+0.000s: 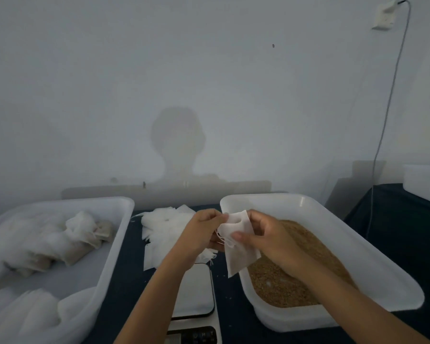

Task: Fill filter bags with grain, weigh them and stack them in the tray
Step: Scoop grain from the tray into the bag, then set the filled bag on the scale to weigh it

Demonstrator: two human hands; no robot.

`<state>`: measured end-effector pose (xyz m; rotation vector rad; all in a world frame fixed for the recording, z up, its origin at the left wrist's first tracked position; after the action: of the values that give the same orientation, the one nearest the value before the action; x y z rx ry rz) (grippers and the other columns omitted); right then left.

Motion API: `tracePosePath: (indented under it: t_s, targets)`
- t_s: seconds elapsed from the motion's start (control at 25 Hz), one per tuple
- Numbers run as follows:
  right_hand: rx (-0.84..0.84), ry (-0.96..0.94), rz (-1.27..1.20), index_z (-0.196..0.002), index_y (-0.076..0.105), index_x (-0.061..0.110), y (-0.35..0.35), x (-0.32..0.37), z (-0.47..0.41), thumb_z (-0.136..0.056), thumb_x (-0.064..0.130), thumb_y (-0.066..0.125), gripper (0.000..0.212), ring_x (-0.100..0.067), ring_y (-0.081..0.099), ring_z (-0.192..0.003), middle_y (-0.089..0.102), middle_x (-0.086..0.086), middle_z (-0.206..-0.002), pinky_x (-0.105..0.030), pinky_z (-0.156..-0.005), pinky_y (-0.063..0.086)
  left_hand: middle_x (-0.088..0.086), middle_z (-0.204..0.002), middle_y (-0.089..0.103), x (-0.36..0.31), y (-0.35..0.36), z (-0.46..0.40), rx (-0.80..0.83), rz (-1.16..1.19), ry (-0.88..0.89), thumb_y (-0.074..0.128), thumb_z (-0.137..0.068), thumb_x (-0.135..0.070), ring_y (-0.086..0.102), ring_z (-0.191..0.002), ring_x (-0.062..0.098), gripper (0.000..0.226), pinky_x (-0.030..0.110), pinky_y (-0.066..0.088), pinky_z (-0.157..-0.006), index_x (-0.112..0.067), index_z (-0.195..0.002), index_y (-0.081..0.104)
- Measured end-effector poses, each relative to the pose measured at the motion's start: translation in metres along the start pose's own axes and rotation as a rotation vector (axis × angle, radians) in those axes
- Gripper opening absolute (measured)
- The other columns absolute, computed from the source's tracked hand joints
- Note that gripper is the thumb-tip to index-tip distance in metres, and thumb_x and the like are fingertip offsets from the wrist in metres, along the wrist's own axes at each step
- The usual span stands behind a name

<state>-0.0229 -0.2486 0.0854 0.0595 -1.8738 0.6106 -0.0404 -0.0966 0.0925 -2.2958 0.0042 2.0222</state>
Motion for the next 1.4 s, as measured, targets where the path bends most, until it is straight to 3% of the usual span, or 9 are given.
tracePosePath:
  t_s: [0.16, 0.28, 0.36, 0.6, 0.8, 0.92, 1.04, 1.2, 1.4]
  targets:
    - [-0.134, -0.033, -0.132, -0.088, 0.068, 0.018, 0.041, 0.007, -0.010, -0.068, 0.041, 0.075, 0.031, -0.006, 0.068, -0.077, 0.073, 0.008, -0.085, -0.020, -0.062, 0.056, 0.002, -0.063, 0.069, 0.007, -0.040, 0.017, -0.173, 0.015, -0.016, 0.048, -0.098, -0.031, 0.067, -0.057, 0.013, 0.031, 0.023, 0.054, -0.052, -0.014, -0.078, 0.064]
    - [-0.264, -0.072, -0.239, -0.086, 0.067, 0.023, 0.070, 0.007, -0.015, -0.077, 0.024, 0.074, 0.012, -0.004, 0.068, -0.076, 0.072, 0.010, -0.083, -0.017, -0.058, 0.053, -0.004, -0.075, 0.072, 0.026, -0.060, 0.035, -0.217, 0.006, 0.050, 0.038, -0.096, -0.047, 0.070, -0.070, 0.011, 0.037, 0.018, 0.052, -0.055, -0.023, -0.087, 0.065]
    - [-0.322, -0.094, -0.320, -0.089, 0.067, 0.021, 0.085, 0.002, -0.017, -0.078, 0.019, 0.074, 0.013, -0.005, 0.068, -0.076, 0.072, 0.009, -0.085, -0.018, -0.059, 0.053, -0.001, -0.078, 0.069, 0.043, -0.066, 0.047, -0.200, -0.085, 0.130, 0.049, -0.087, -0.047, 0.066, -0.073, 0.016, 0.037, 0.022, 0.052, -0.061, -0.013, -0.090, 0.063]
    - [-0.236, -0.084, -0.203, -0.090, 0.065, 0.001, 0.115, -0.039, -0.018, -0.078, 0.022, 0.073, 0.026, -0.019, 0.066, -0.082, 0.069, -0.008, -0.086, -0.030, -0.070, 0.055, -0.005, -0.059, 0.064, 0.085, -0.079, 0.053, -0.338, -0.179, 0.178, 0.064, -0.088, -0.014, 0.057, -0.056, 0.004, 0.016, 0.015, 0.042, -0.053, -0.015, -0.072, 0.065]
    - [-0.256, -0.035, -0.153, -0.078, 0.066, 0.005, 0.116, -0.073, -0.021, -0.082, 0.010, 0.071, 0.008, -0.018, 0.064, -0.074, 0.067, -0.006, -0.073, -0.026, -0.064, 0.051, -0.002, -0.064, 0.067, 0.108, -0.078, 0.051, -0.441, -0.390, 0.119, 0.069, -0.085, -0.027, 0.063, -0.060, 0.010, 0.007, 0.024, 0.050, -0.052, -0.025, -0.079, 0.066]
    - [-0.254, -0.044, -0.122, -0.078, 0.067, 0.010, 0.122, -0.080, -0.022, -0.083, 0.013, 0.071, 0.006, -0.010, 0.063, -0.071, 0.068, -0.001, -0.075, -0.023, -0.063, 0.050, -0.005, -0.071, 0.066, 0.117, -0.081, 0.052, -0.475, -0.495, 0.121, 0.069, -0.084, -0.028, 0.062, -0.067, 0.007, 0.008, 0.016, 0.045, -0.055, -0.024, -0.086, 0.062]
    - [-0.187, -0.090, -0.091, -0.090, 0.066, 0.019, 0.127, -0.081, -0.022, -0.086, 0.019, 0.067, 0.004, -0.002, 0.063, -0.083, 0.069, 0.010, -0.085, -0.013, -0.072, 0.046, -0.007, -0.089, 0.064, 0.122, -0.085, 0.051, -0.438, -0.458, 0.113, 0.071, -0.083, -0.019, 0.060, -0.085, 0.007, 0.018, 0.019, 0.050, -0.066, -0.025, -0.096, 0.061]
    - [-0.125, -0.101, -0.109, -0.120, 0.052, 0.028, 0.126, -0.086, -0.015, -0.091, 0.021, 0.061, 0.031, 0.007, 0.056, -0.109, 0.067, 0.018, -0.110, -0.001, -0.088, 0.036, -0.008, -0.103, 0.061, 0.125, -0.090, 0.050, -0.402, -0.259, 0.094, 0.073, -0.080, -0.011, 0.057, -0.097, -0.004, 0.034, 0.010, 0.048, -0.074, -0.026, -0.105, 0.055]
    - [-0.236, -0.151, -0.106, -0.124, 0.051, 0.025, 0.110, -0.093, -0.010, -0.093, 0.012, 0.056, 0.034, 0.000, 0.050, -0.122, 0.059, 0.016, -0.124, -0.015, -0.102, 0.037, -0.009, -0.105, 0.064, 0.127, -0.101, 0.052, -0.494, -0.160, 0.115, 0.070, -0.083, -0.013, 0.061, -0.097, 0.000, 0.032, 0.022, 0.053, -0.079, -0.025, -0.108, 0.053]
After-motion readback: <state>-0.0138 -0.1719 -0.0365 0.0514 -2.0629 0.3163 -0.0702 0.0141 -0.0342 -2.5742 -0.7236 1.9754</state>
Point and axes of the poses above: each hand's wrist, its own z-axis away from the middle knuckle, its own y-axis out of the palm, x = y × z, the point moved 4 cm from there along -z, towards the middle knuckle
